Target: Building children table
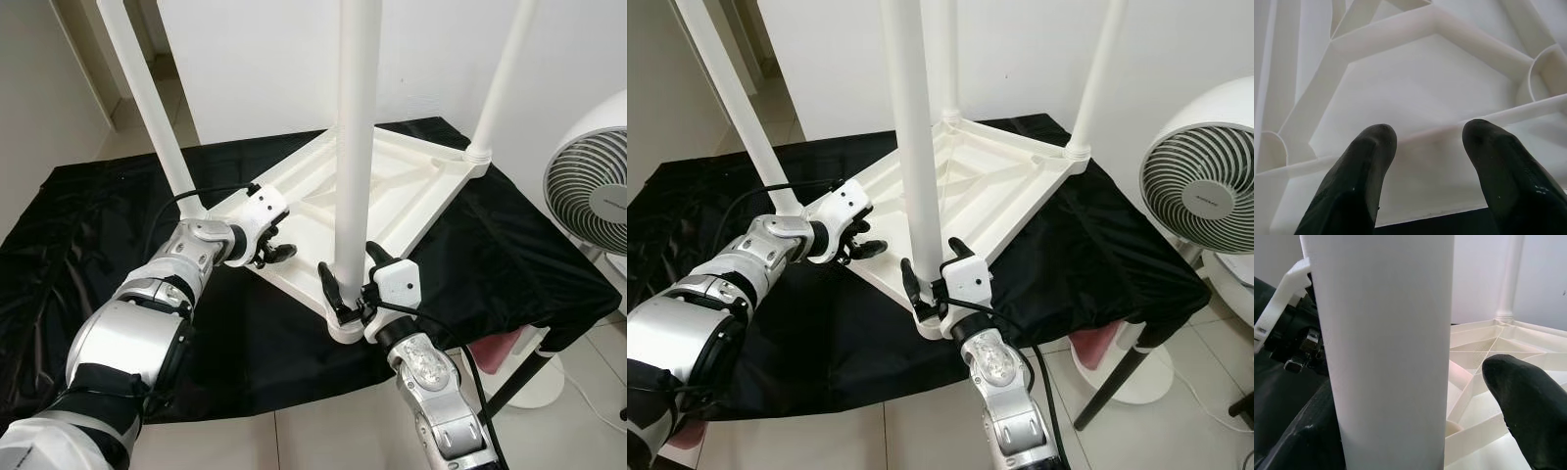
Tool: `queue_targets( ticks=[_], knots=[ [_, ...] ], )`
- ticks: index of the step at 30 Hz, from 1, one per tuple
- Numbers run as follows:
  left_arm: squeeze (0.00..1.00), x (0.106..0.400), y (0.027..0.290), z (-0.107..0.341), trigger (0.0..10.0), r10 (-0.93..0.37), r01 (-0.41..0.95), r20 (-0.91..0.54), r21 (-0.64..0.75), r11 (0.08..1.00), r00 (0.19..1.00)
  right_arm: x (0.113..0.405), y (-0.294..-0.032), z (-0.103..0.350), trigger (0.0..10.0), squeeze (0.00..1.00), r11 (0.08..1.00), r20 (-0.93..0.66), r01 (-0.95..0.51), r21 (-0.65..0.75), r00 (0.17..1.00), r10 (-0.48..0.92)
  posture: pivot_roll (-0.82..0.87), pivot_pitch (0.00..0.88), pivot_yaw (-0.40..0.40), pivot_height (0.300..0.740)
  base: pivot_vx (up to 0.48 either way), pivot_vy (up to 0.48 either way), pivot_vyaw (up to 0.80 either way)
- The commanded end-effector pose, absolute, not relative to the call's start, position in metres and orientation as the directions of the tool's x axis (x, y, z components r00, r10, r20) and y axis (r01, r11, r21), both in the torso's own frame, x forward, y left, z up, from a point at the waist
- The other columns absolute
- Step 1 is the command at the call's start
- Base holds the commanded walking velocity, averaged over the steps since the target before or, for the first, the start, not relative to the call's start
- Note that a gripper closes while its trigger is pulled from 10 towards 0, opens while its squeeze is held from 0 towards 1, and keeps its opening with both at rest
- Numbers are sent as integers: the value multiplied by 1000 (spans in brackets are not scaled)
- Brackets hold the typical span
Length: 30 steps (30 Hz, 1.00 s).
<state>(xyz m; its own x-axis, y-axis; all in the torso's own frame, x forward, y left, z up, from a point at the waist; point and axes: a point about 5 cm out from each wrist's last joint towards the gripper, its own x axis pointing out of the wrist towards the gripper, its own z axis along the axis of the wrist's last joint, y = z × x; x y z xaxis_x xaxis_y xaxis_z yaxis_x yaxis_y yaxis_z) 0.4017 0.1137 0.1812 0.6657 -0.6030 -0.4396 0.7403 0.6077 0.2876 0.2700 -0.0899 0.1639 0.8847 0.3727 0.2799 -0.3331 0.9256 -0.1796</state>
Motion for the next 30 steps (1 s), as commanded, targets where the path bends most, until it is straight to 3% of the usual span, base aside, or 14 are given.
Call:
queue_targets(
  ticks=[1, 18, 30],
  knots=[
    [0, 409, 136, 169, 10000, -278, 414, -353, 406, 815, 893, 269, -87, 168, 10000, 0, 921, 287, -351, -169, 876, 387, -169, 84, 132, 740, 0, 0, 0],
    [0, 390, 161, 123, 10000, -201, 423, -484, 409, 808, 852, 251, -89, 161, 10000, 0, 886, 223, -444, -136, 857, 464, -161, 124, 112, 740, 0, 0, 0],
    [0, 365, 205, 86, 10000, -104, 443, -602, 448, 777, 792, 265, -109, 169, 10000, 0, 927, 245, -369, -67, 895, 374, -128, 141, 120, 740, 0, 0, 0]
  ],
)
